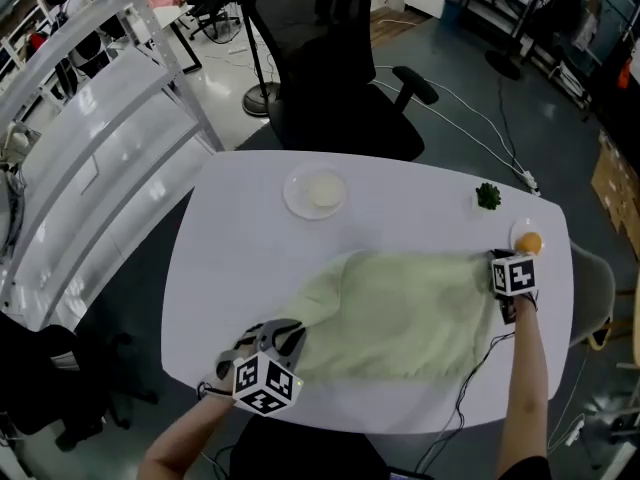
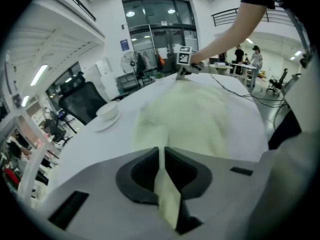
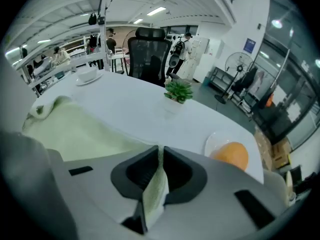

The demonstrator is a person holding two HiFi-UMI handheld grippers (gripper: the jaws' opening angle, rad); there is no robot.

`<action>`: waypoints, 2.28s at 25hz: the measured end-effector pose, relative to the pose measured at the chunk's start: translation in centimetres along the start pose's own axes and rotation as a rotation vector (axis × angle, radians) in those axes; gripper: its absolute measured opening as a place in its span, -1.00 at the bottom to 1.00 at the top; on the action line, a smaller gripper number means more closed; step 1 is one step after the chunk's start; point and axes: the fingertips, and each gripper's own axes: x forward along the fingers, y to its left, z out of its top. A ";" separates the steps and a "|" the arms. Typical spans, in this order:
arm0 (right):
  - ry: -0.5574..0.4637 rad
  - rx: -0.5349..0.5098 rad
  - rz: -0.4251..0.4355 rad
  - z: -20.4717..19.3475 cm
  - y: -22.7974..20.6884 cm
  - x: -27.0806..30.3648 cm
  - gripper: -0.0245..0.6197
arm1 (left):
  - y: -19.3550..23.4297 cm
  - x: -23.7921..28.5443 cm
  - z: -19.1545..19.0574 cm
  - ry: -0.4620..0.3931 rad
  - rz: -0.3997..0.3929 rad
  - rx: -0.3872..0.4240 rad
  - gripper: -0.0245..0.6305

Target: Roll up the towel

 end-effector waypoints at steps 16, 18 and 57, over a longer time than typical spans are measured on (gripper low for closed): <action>0.050 -0.040 -0.008 -1.5 1.5 1.8 -0.80 | 3.4 2.9 -2.0 0.110 -0.025 -0.074 -0.20; 0.052 -0.048 -0.007 -1.5 1.5 1.8 -0.80 | 2.4 3.9 -2.1 0.137 -0.073 -0.045 -0.22; -0.065 -0.024 -0.224 -0.8 -0.9 -4.8 0.00 | 25.3 -2.7 -6.9 0.009 0.375 -0.423 0.07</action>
